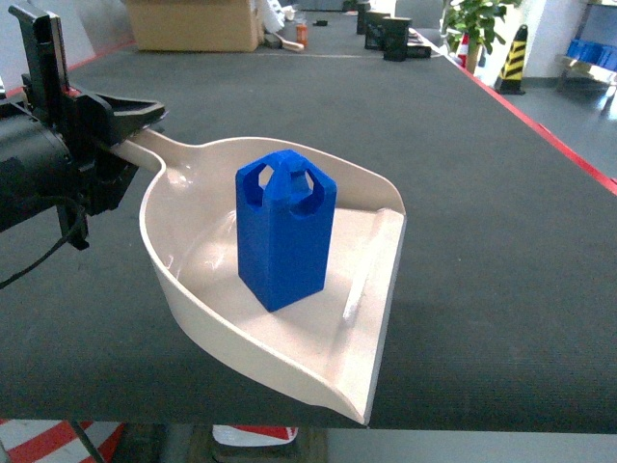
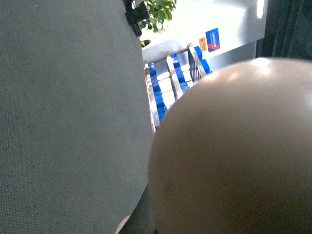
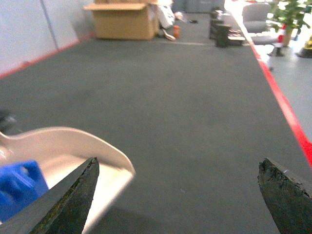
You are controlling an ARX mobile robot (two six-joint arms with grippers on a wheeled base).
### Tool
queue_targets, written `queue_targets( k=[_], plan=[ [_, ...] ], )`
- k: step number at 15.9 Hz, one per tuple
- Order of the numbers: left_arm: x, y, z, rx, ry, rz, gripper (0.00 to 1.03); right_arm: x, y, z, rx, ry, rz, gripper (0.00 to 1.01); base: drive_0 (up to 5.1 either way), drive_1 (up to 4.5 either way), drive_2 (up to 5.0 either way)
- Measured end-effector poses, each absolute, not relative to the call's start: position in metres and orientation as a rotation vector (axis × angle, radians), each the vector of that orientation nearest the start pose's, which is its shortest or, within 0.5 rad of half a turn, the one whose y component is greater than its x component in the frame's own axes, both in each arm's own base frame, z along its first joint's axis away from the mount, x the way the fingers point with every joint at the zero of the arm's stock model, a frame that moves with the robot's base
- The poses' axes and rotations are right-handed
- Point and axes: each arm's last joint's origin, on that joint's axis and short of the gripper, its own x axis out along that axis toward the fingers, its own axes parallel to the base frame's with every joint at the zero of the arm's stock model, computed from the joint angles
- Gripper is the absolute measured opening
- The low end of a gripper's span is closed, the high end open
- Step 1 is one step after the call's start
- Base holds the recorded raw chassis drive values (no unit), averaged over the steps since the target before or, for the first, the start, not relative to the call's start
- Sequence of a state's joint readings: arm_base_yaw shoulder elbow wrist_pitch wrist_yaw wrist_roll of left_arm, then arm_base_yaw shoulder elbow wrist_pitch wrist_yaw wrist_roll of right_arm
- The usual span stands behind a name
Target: Place part in tray to right shelf
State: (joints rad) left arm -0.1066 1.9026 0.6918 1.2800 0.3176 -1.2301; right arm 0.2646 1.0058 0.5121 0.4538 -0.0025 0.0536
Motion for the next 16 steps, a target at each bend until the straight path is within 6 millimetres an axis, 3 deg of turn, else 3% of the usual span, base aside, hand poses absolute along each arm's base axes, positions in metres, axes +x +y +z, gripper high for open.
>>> queue_targets(
  k=[3,4,6,9,13,16],
  plan=[
    [0.34,-0.046,0.152,-1.202,0.203,-0.415,0.14,0.156,0.033,0.209,-0.064,0.169,0.182,0.98,0.0,0.0,0.0],
    [0.34,-0.046,0.151,-1.202,0.204,-0.415,0.14,0.148,0.032,0.208,-0.076,0.142,0.184,0.98,0.0,0.0,0.0],
    [0.342,-0.047,0.146,-1.244,0.171,-0.345,0.14,0.148,0.032,0.219,-0.084,0.086,0.182,0.98,0.0,0.0,0.0],
    [0.341,-0.047,0.122,-1.36,0.214,-0.209,0.14,0.149,0.032,0.217,-0.09,0.099,0.183,0.98,0.0,0.0,0.0],
    [0.336,-0.049,0.121,-1.495,0.216,-0.17,0.14,0.149,0.032,0.217,-0.09,0.099,0.183,0.98,0.0,0.0,0.0],
    [0.324,-0.057,0.159,-1.53,0.145,-0.276,0.14,0.149,0.032,0.217,-0.09,0.099,0.184,0.98,0.0,0.0,0.0]
  ],
)
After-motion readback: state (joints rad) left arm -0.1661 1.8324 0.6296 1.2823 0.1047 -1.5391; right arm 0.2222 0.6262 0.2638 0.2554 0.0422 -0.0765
